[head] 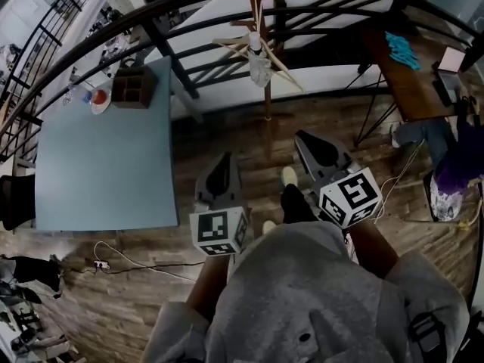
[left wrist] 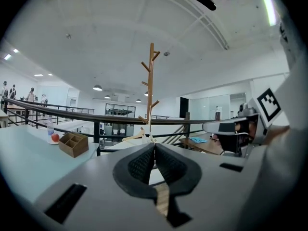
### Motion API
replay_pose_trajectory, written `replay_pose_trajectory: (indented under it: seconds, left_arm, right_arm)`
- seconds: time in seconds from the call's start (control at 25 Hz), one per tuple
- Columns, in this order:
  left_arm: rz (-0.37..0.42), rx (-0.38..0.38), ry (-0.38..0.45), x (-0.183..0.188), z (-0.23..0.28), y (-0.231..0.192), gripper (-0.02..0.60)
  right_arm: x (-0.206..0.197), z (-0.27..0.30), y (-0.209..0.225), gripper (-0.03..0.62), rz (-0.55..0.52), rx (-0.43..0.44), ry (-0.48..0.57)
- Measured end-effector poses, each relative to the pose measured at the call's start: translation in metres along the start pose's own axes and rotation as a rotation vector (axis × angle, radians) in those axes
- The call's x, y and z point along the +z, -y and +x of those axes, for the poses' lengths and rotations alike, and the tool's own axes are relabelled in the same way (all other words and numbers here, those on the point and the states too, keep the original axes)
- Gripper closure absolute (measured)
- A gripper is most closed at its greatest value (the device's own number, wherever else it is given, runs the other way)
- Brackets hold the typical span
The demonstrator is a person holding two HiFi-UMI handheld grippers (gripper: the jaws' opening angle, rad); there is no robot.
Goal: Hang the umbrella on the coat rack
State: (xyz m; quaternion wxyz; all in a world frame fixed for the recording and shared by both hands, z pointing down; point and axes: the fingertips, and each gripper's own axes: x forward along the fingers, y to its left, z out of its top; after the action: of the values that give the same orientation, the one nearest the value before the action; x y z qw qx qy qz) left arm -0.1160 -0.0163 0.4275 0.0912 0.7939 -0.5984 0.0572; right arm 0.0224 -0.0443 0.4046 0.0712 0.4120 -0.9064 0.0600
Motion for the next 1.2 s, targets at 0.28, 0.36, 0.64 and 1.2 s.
replay_pose_trajectory:
  seconds: [0.28,0.36,0.64,1.2]
  left_arm:
    - [0.017,0.028,-0.004,-0.006,-0.023,-0.001,0.565]
    - [0.024,0.027,-0.01,-0.009,-0.028,0.005,0.565]
    - [0.03,0.023,-0.052,-0.01,-0.036,0.033,0.565]
    - [0.022,0.008,-0.108,-0.029,-0.055,0.126,0.565]
  right_arm:
    - [-0.004,-0.018,-0.005,0.565,0.001,-0.029,-0.006]
    - [-0.007,-0.027,-0.003,0.565,-0.006,-0.033,-0.012]
    - [-0.01,-0.057,0.012,0.565,0.001,-0.059,-0.032]
    - [-0.026,-0.154,0.049,0.565,0.023,-0.098,-0.049]
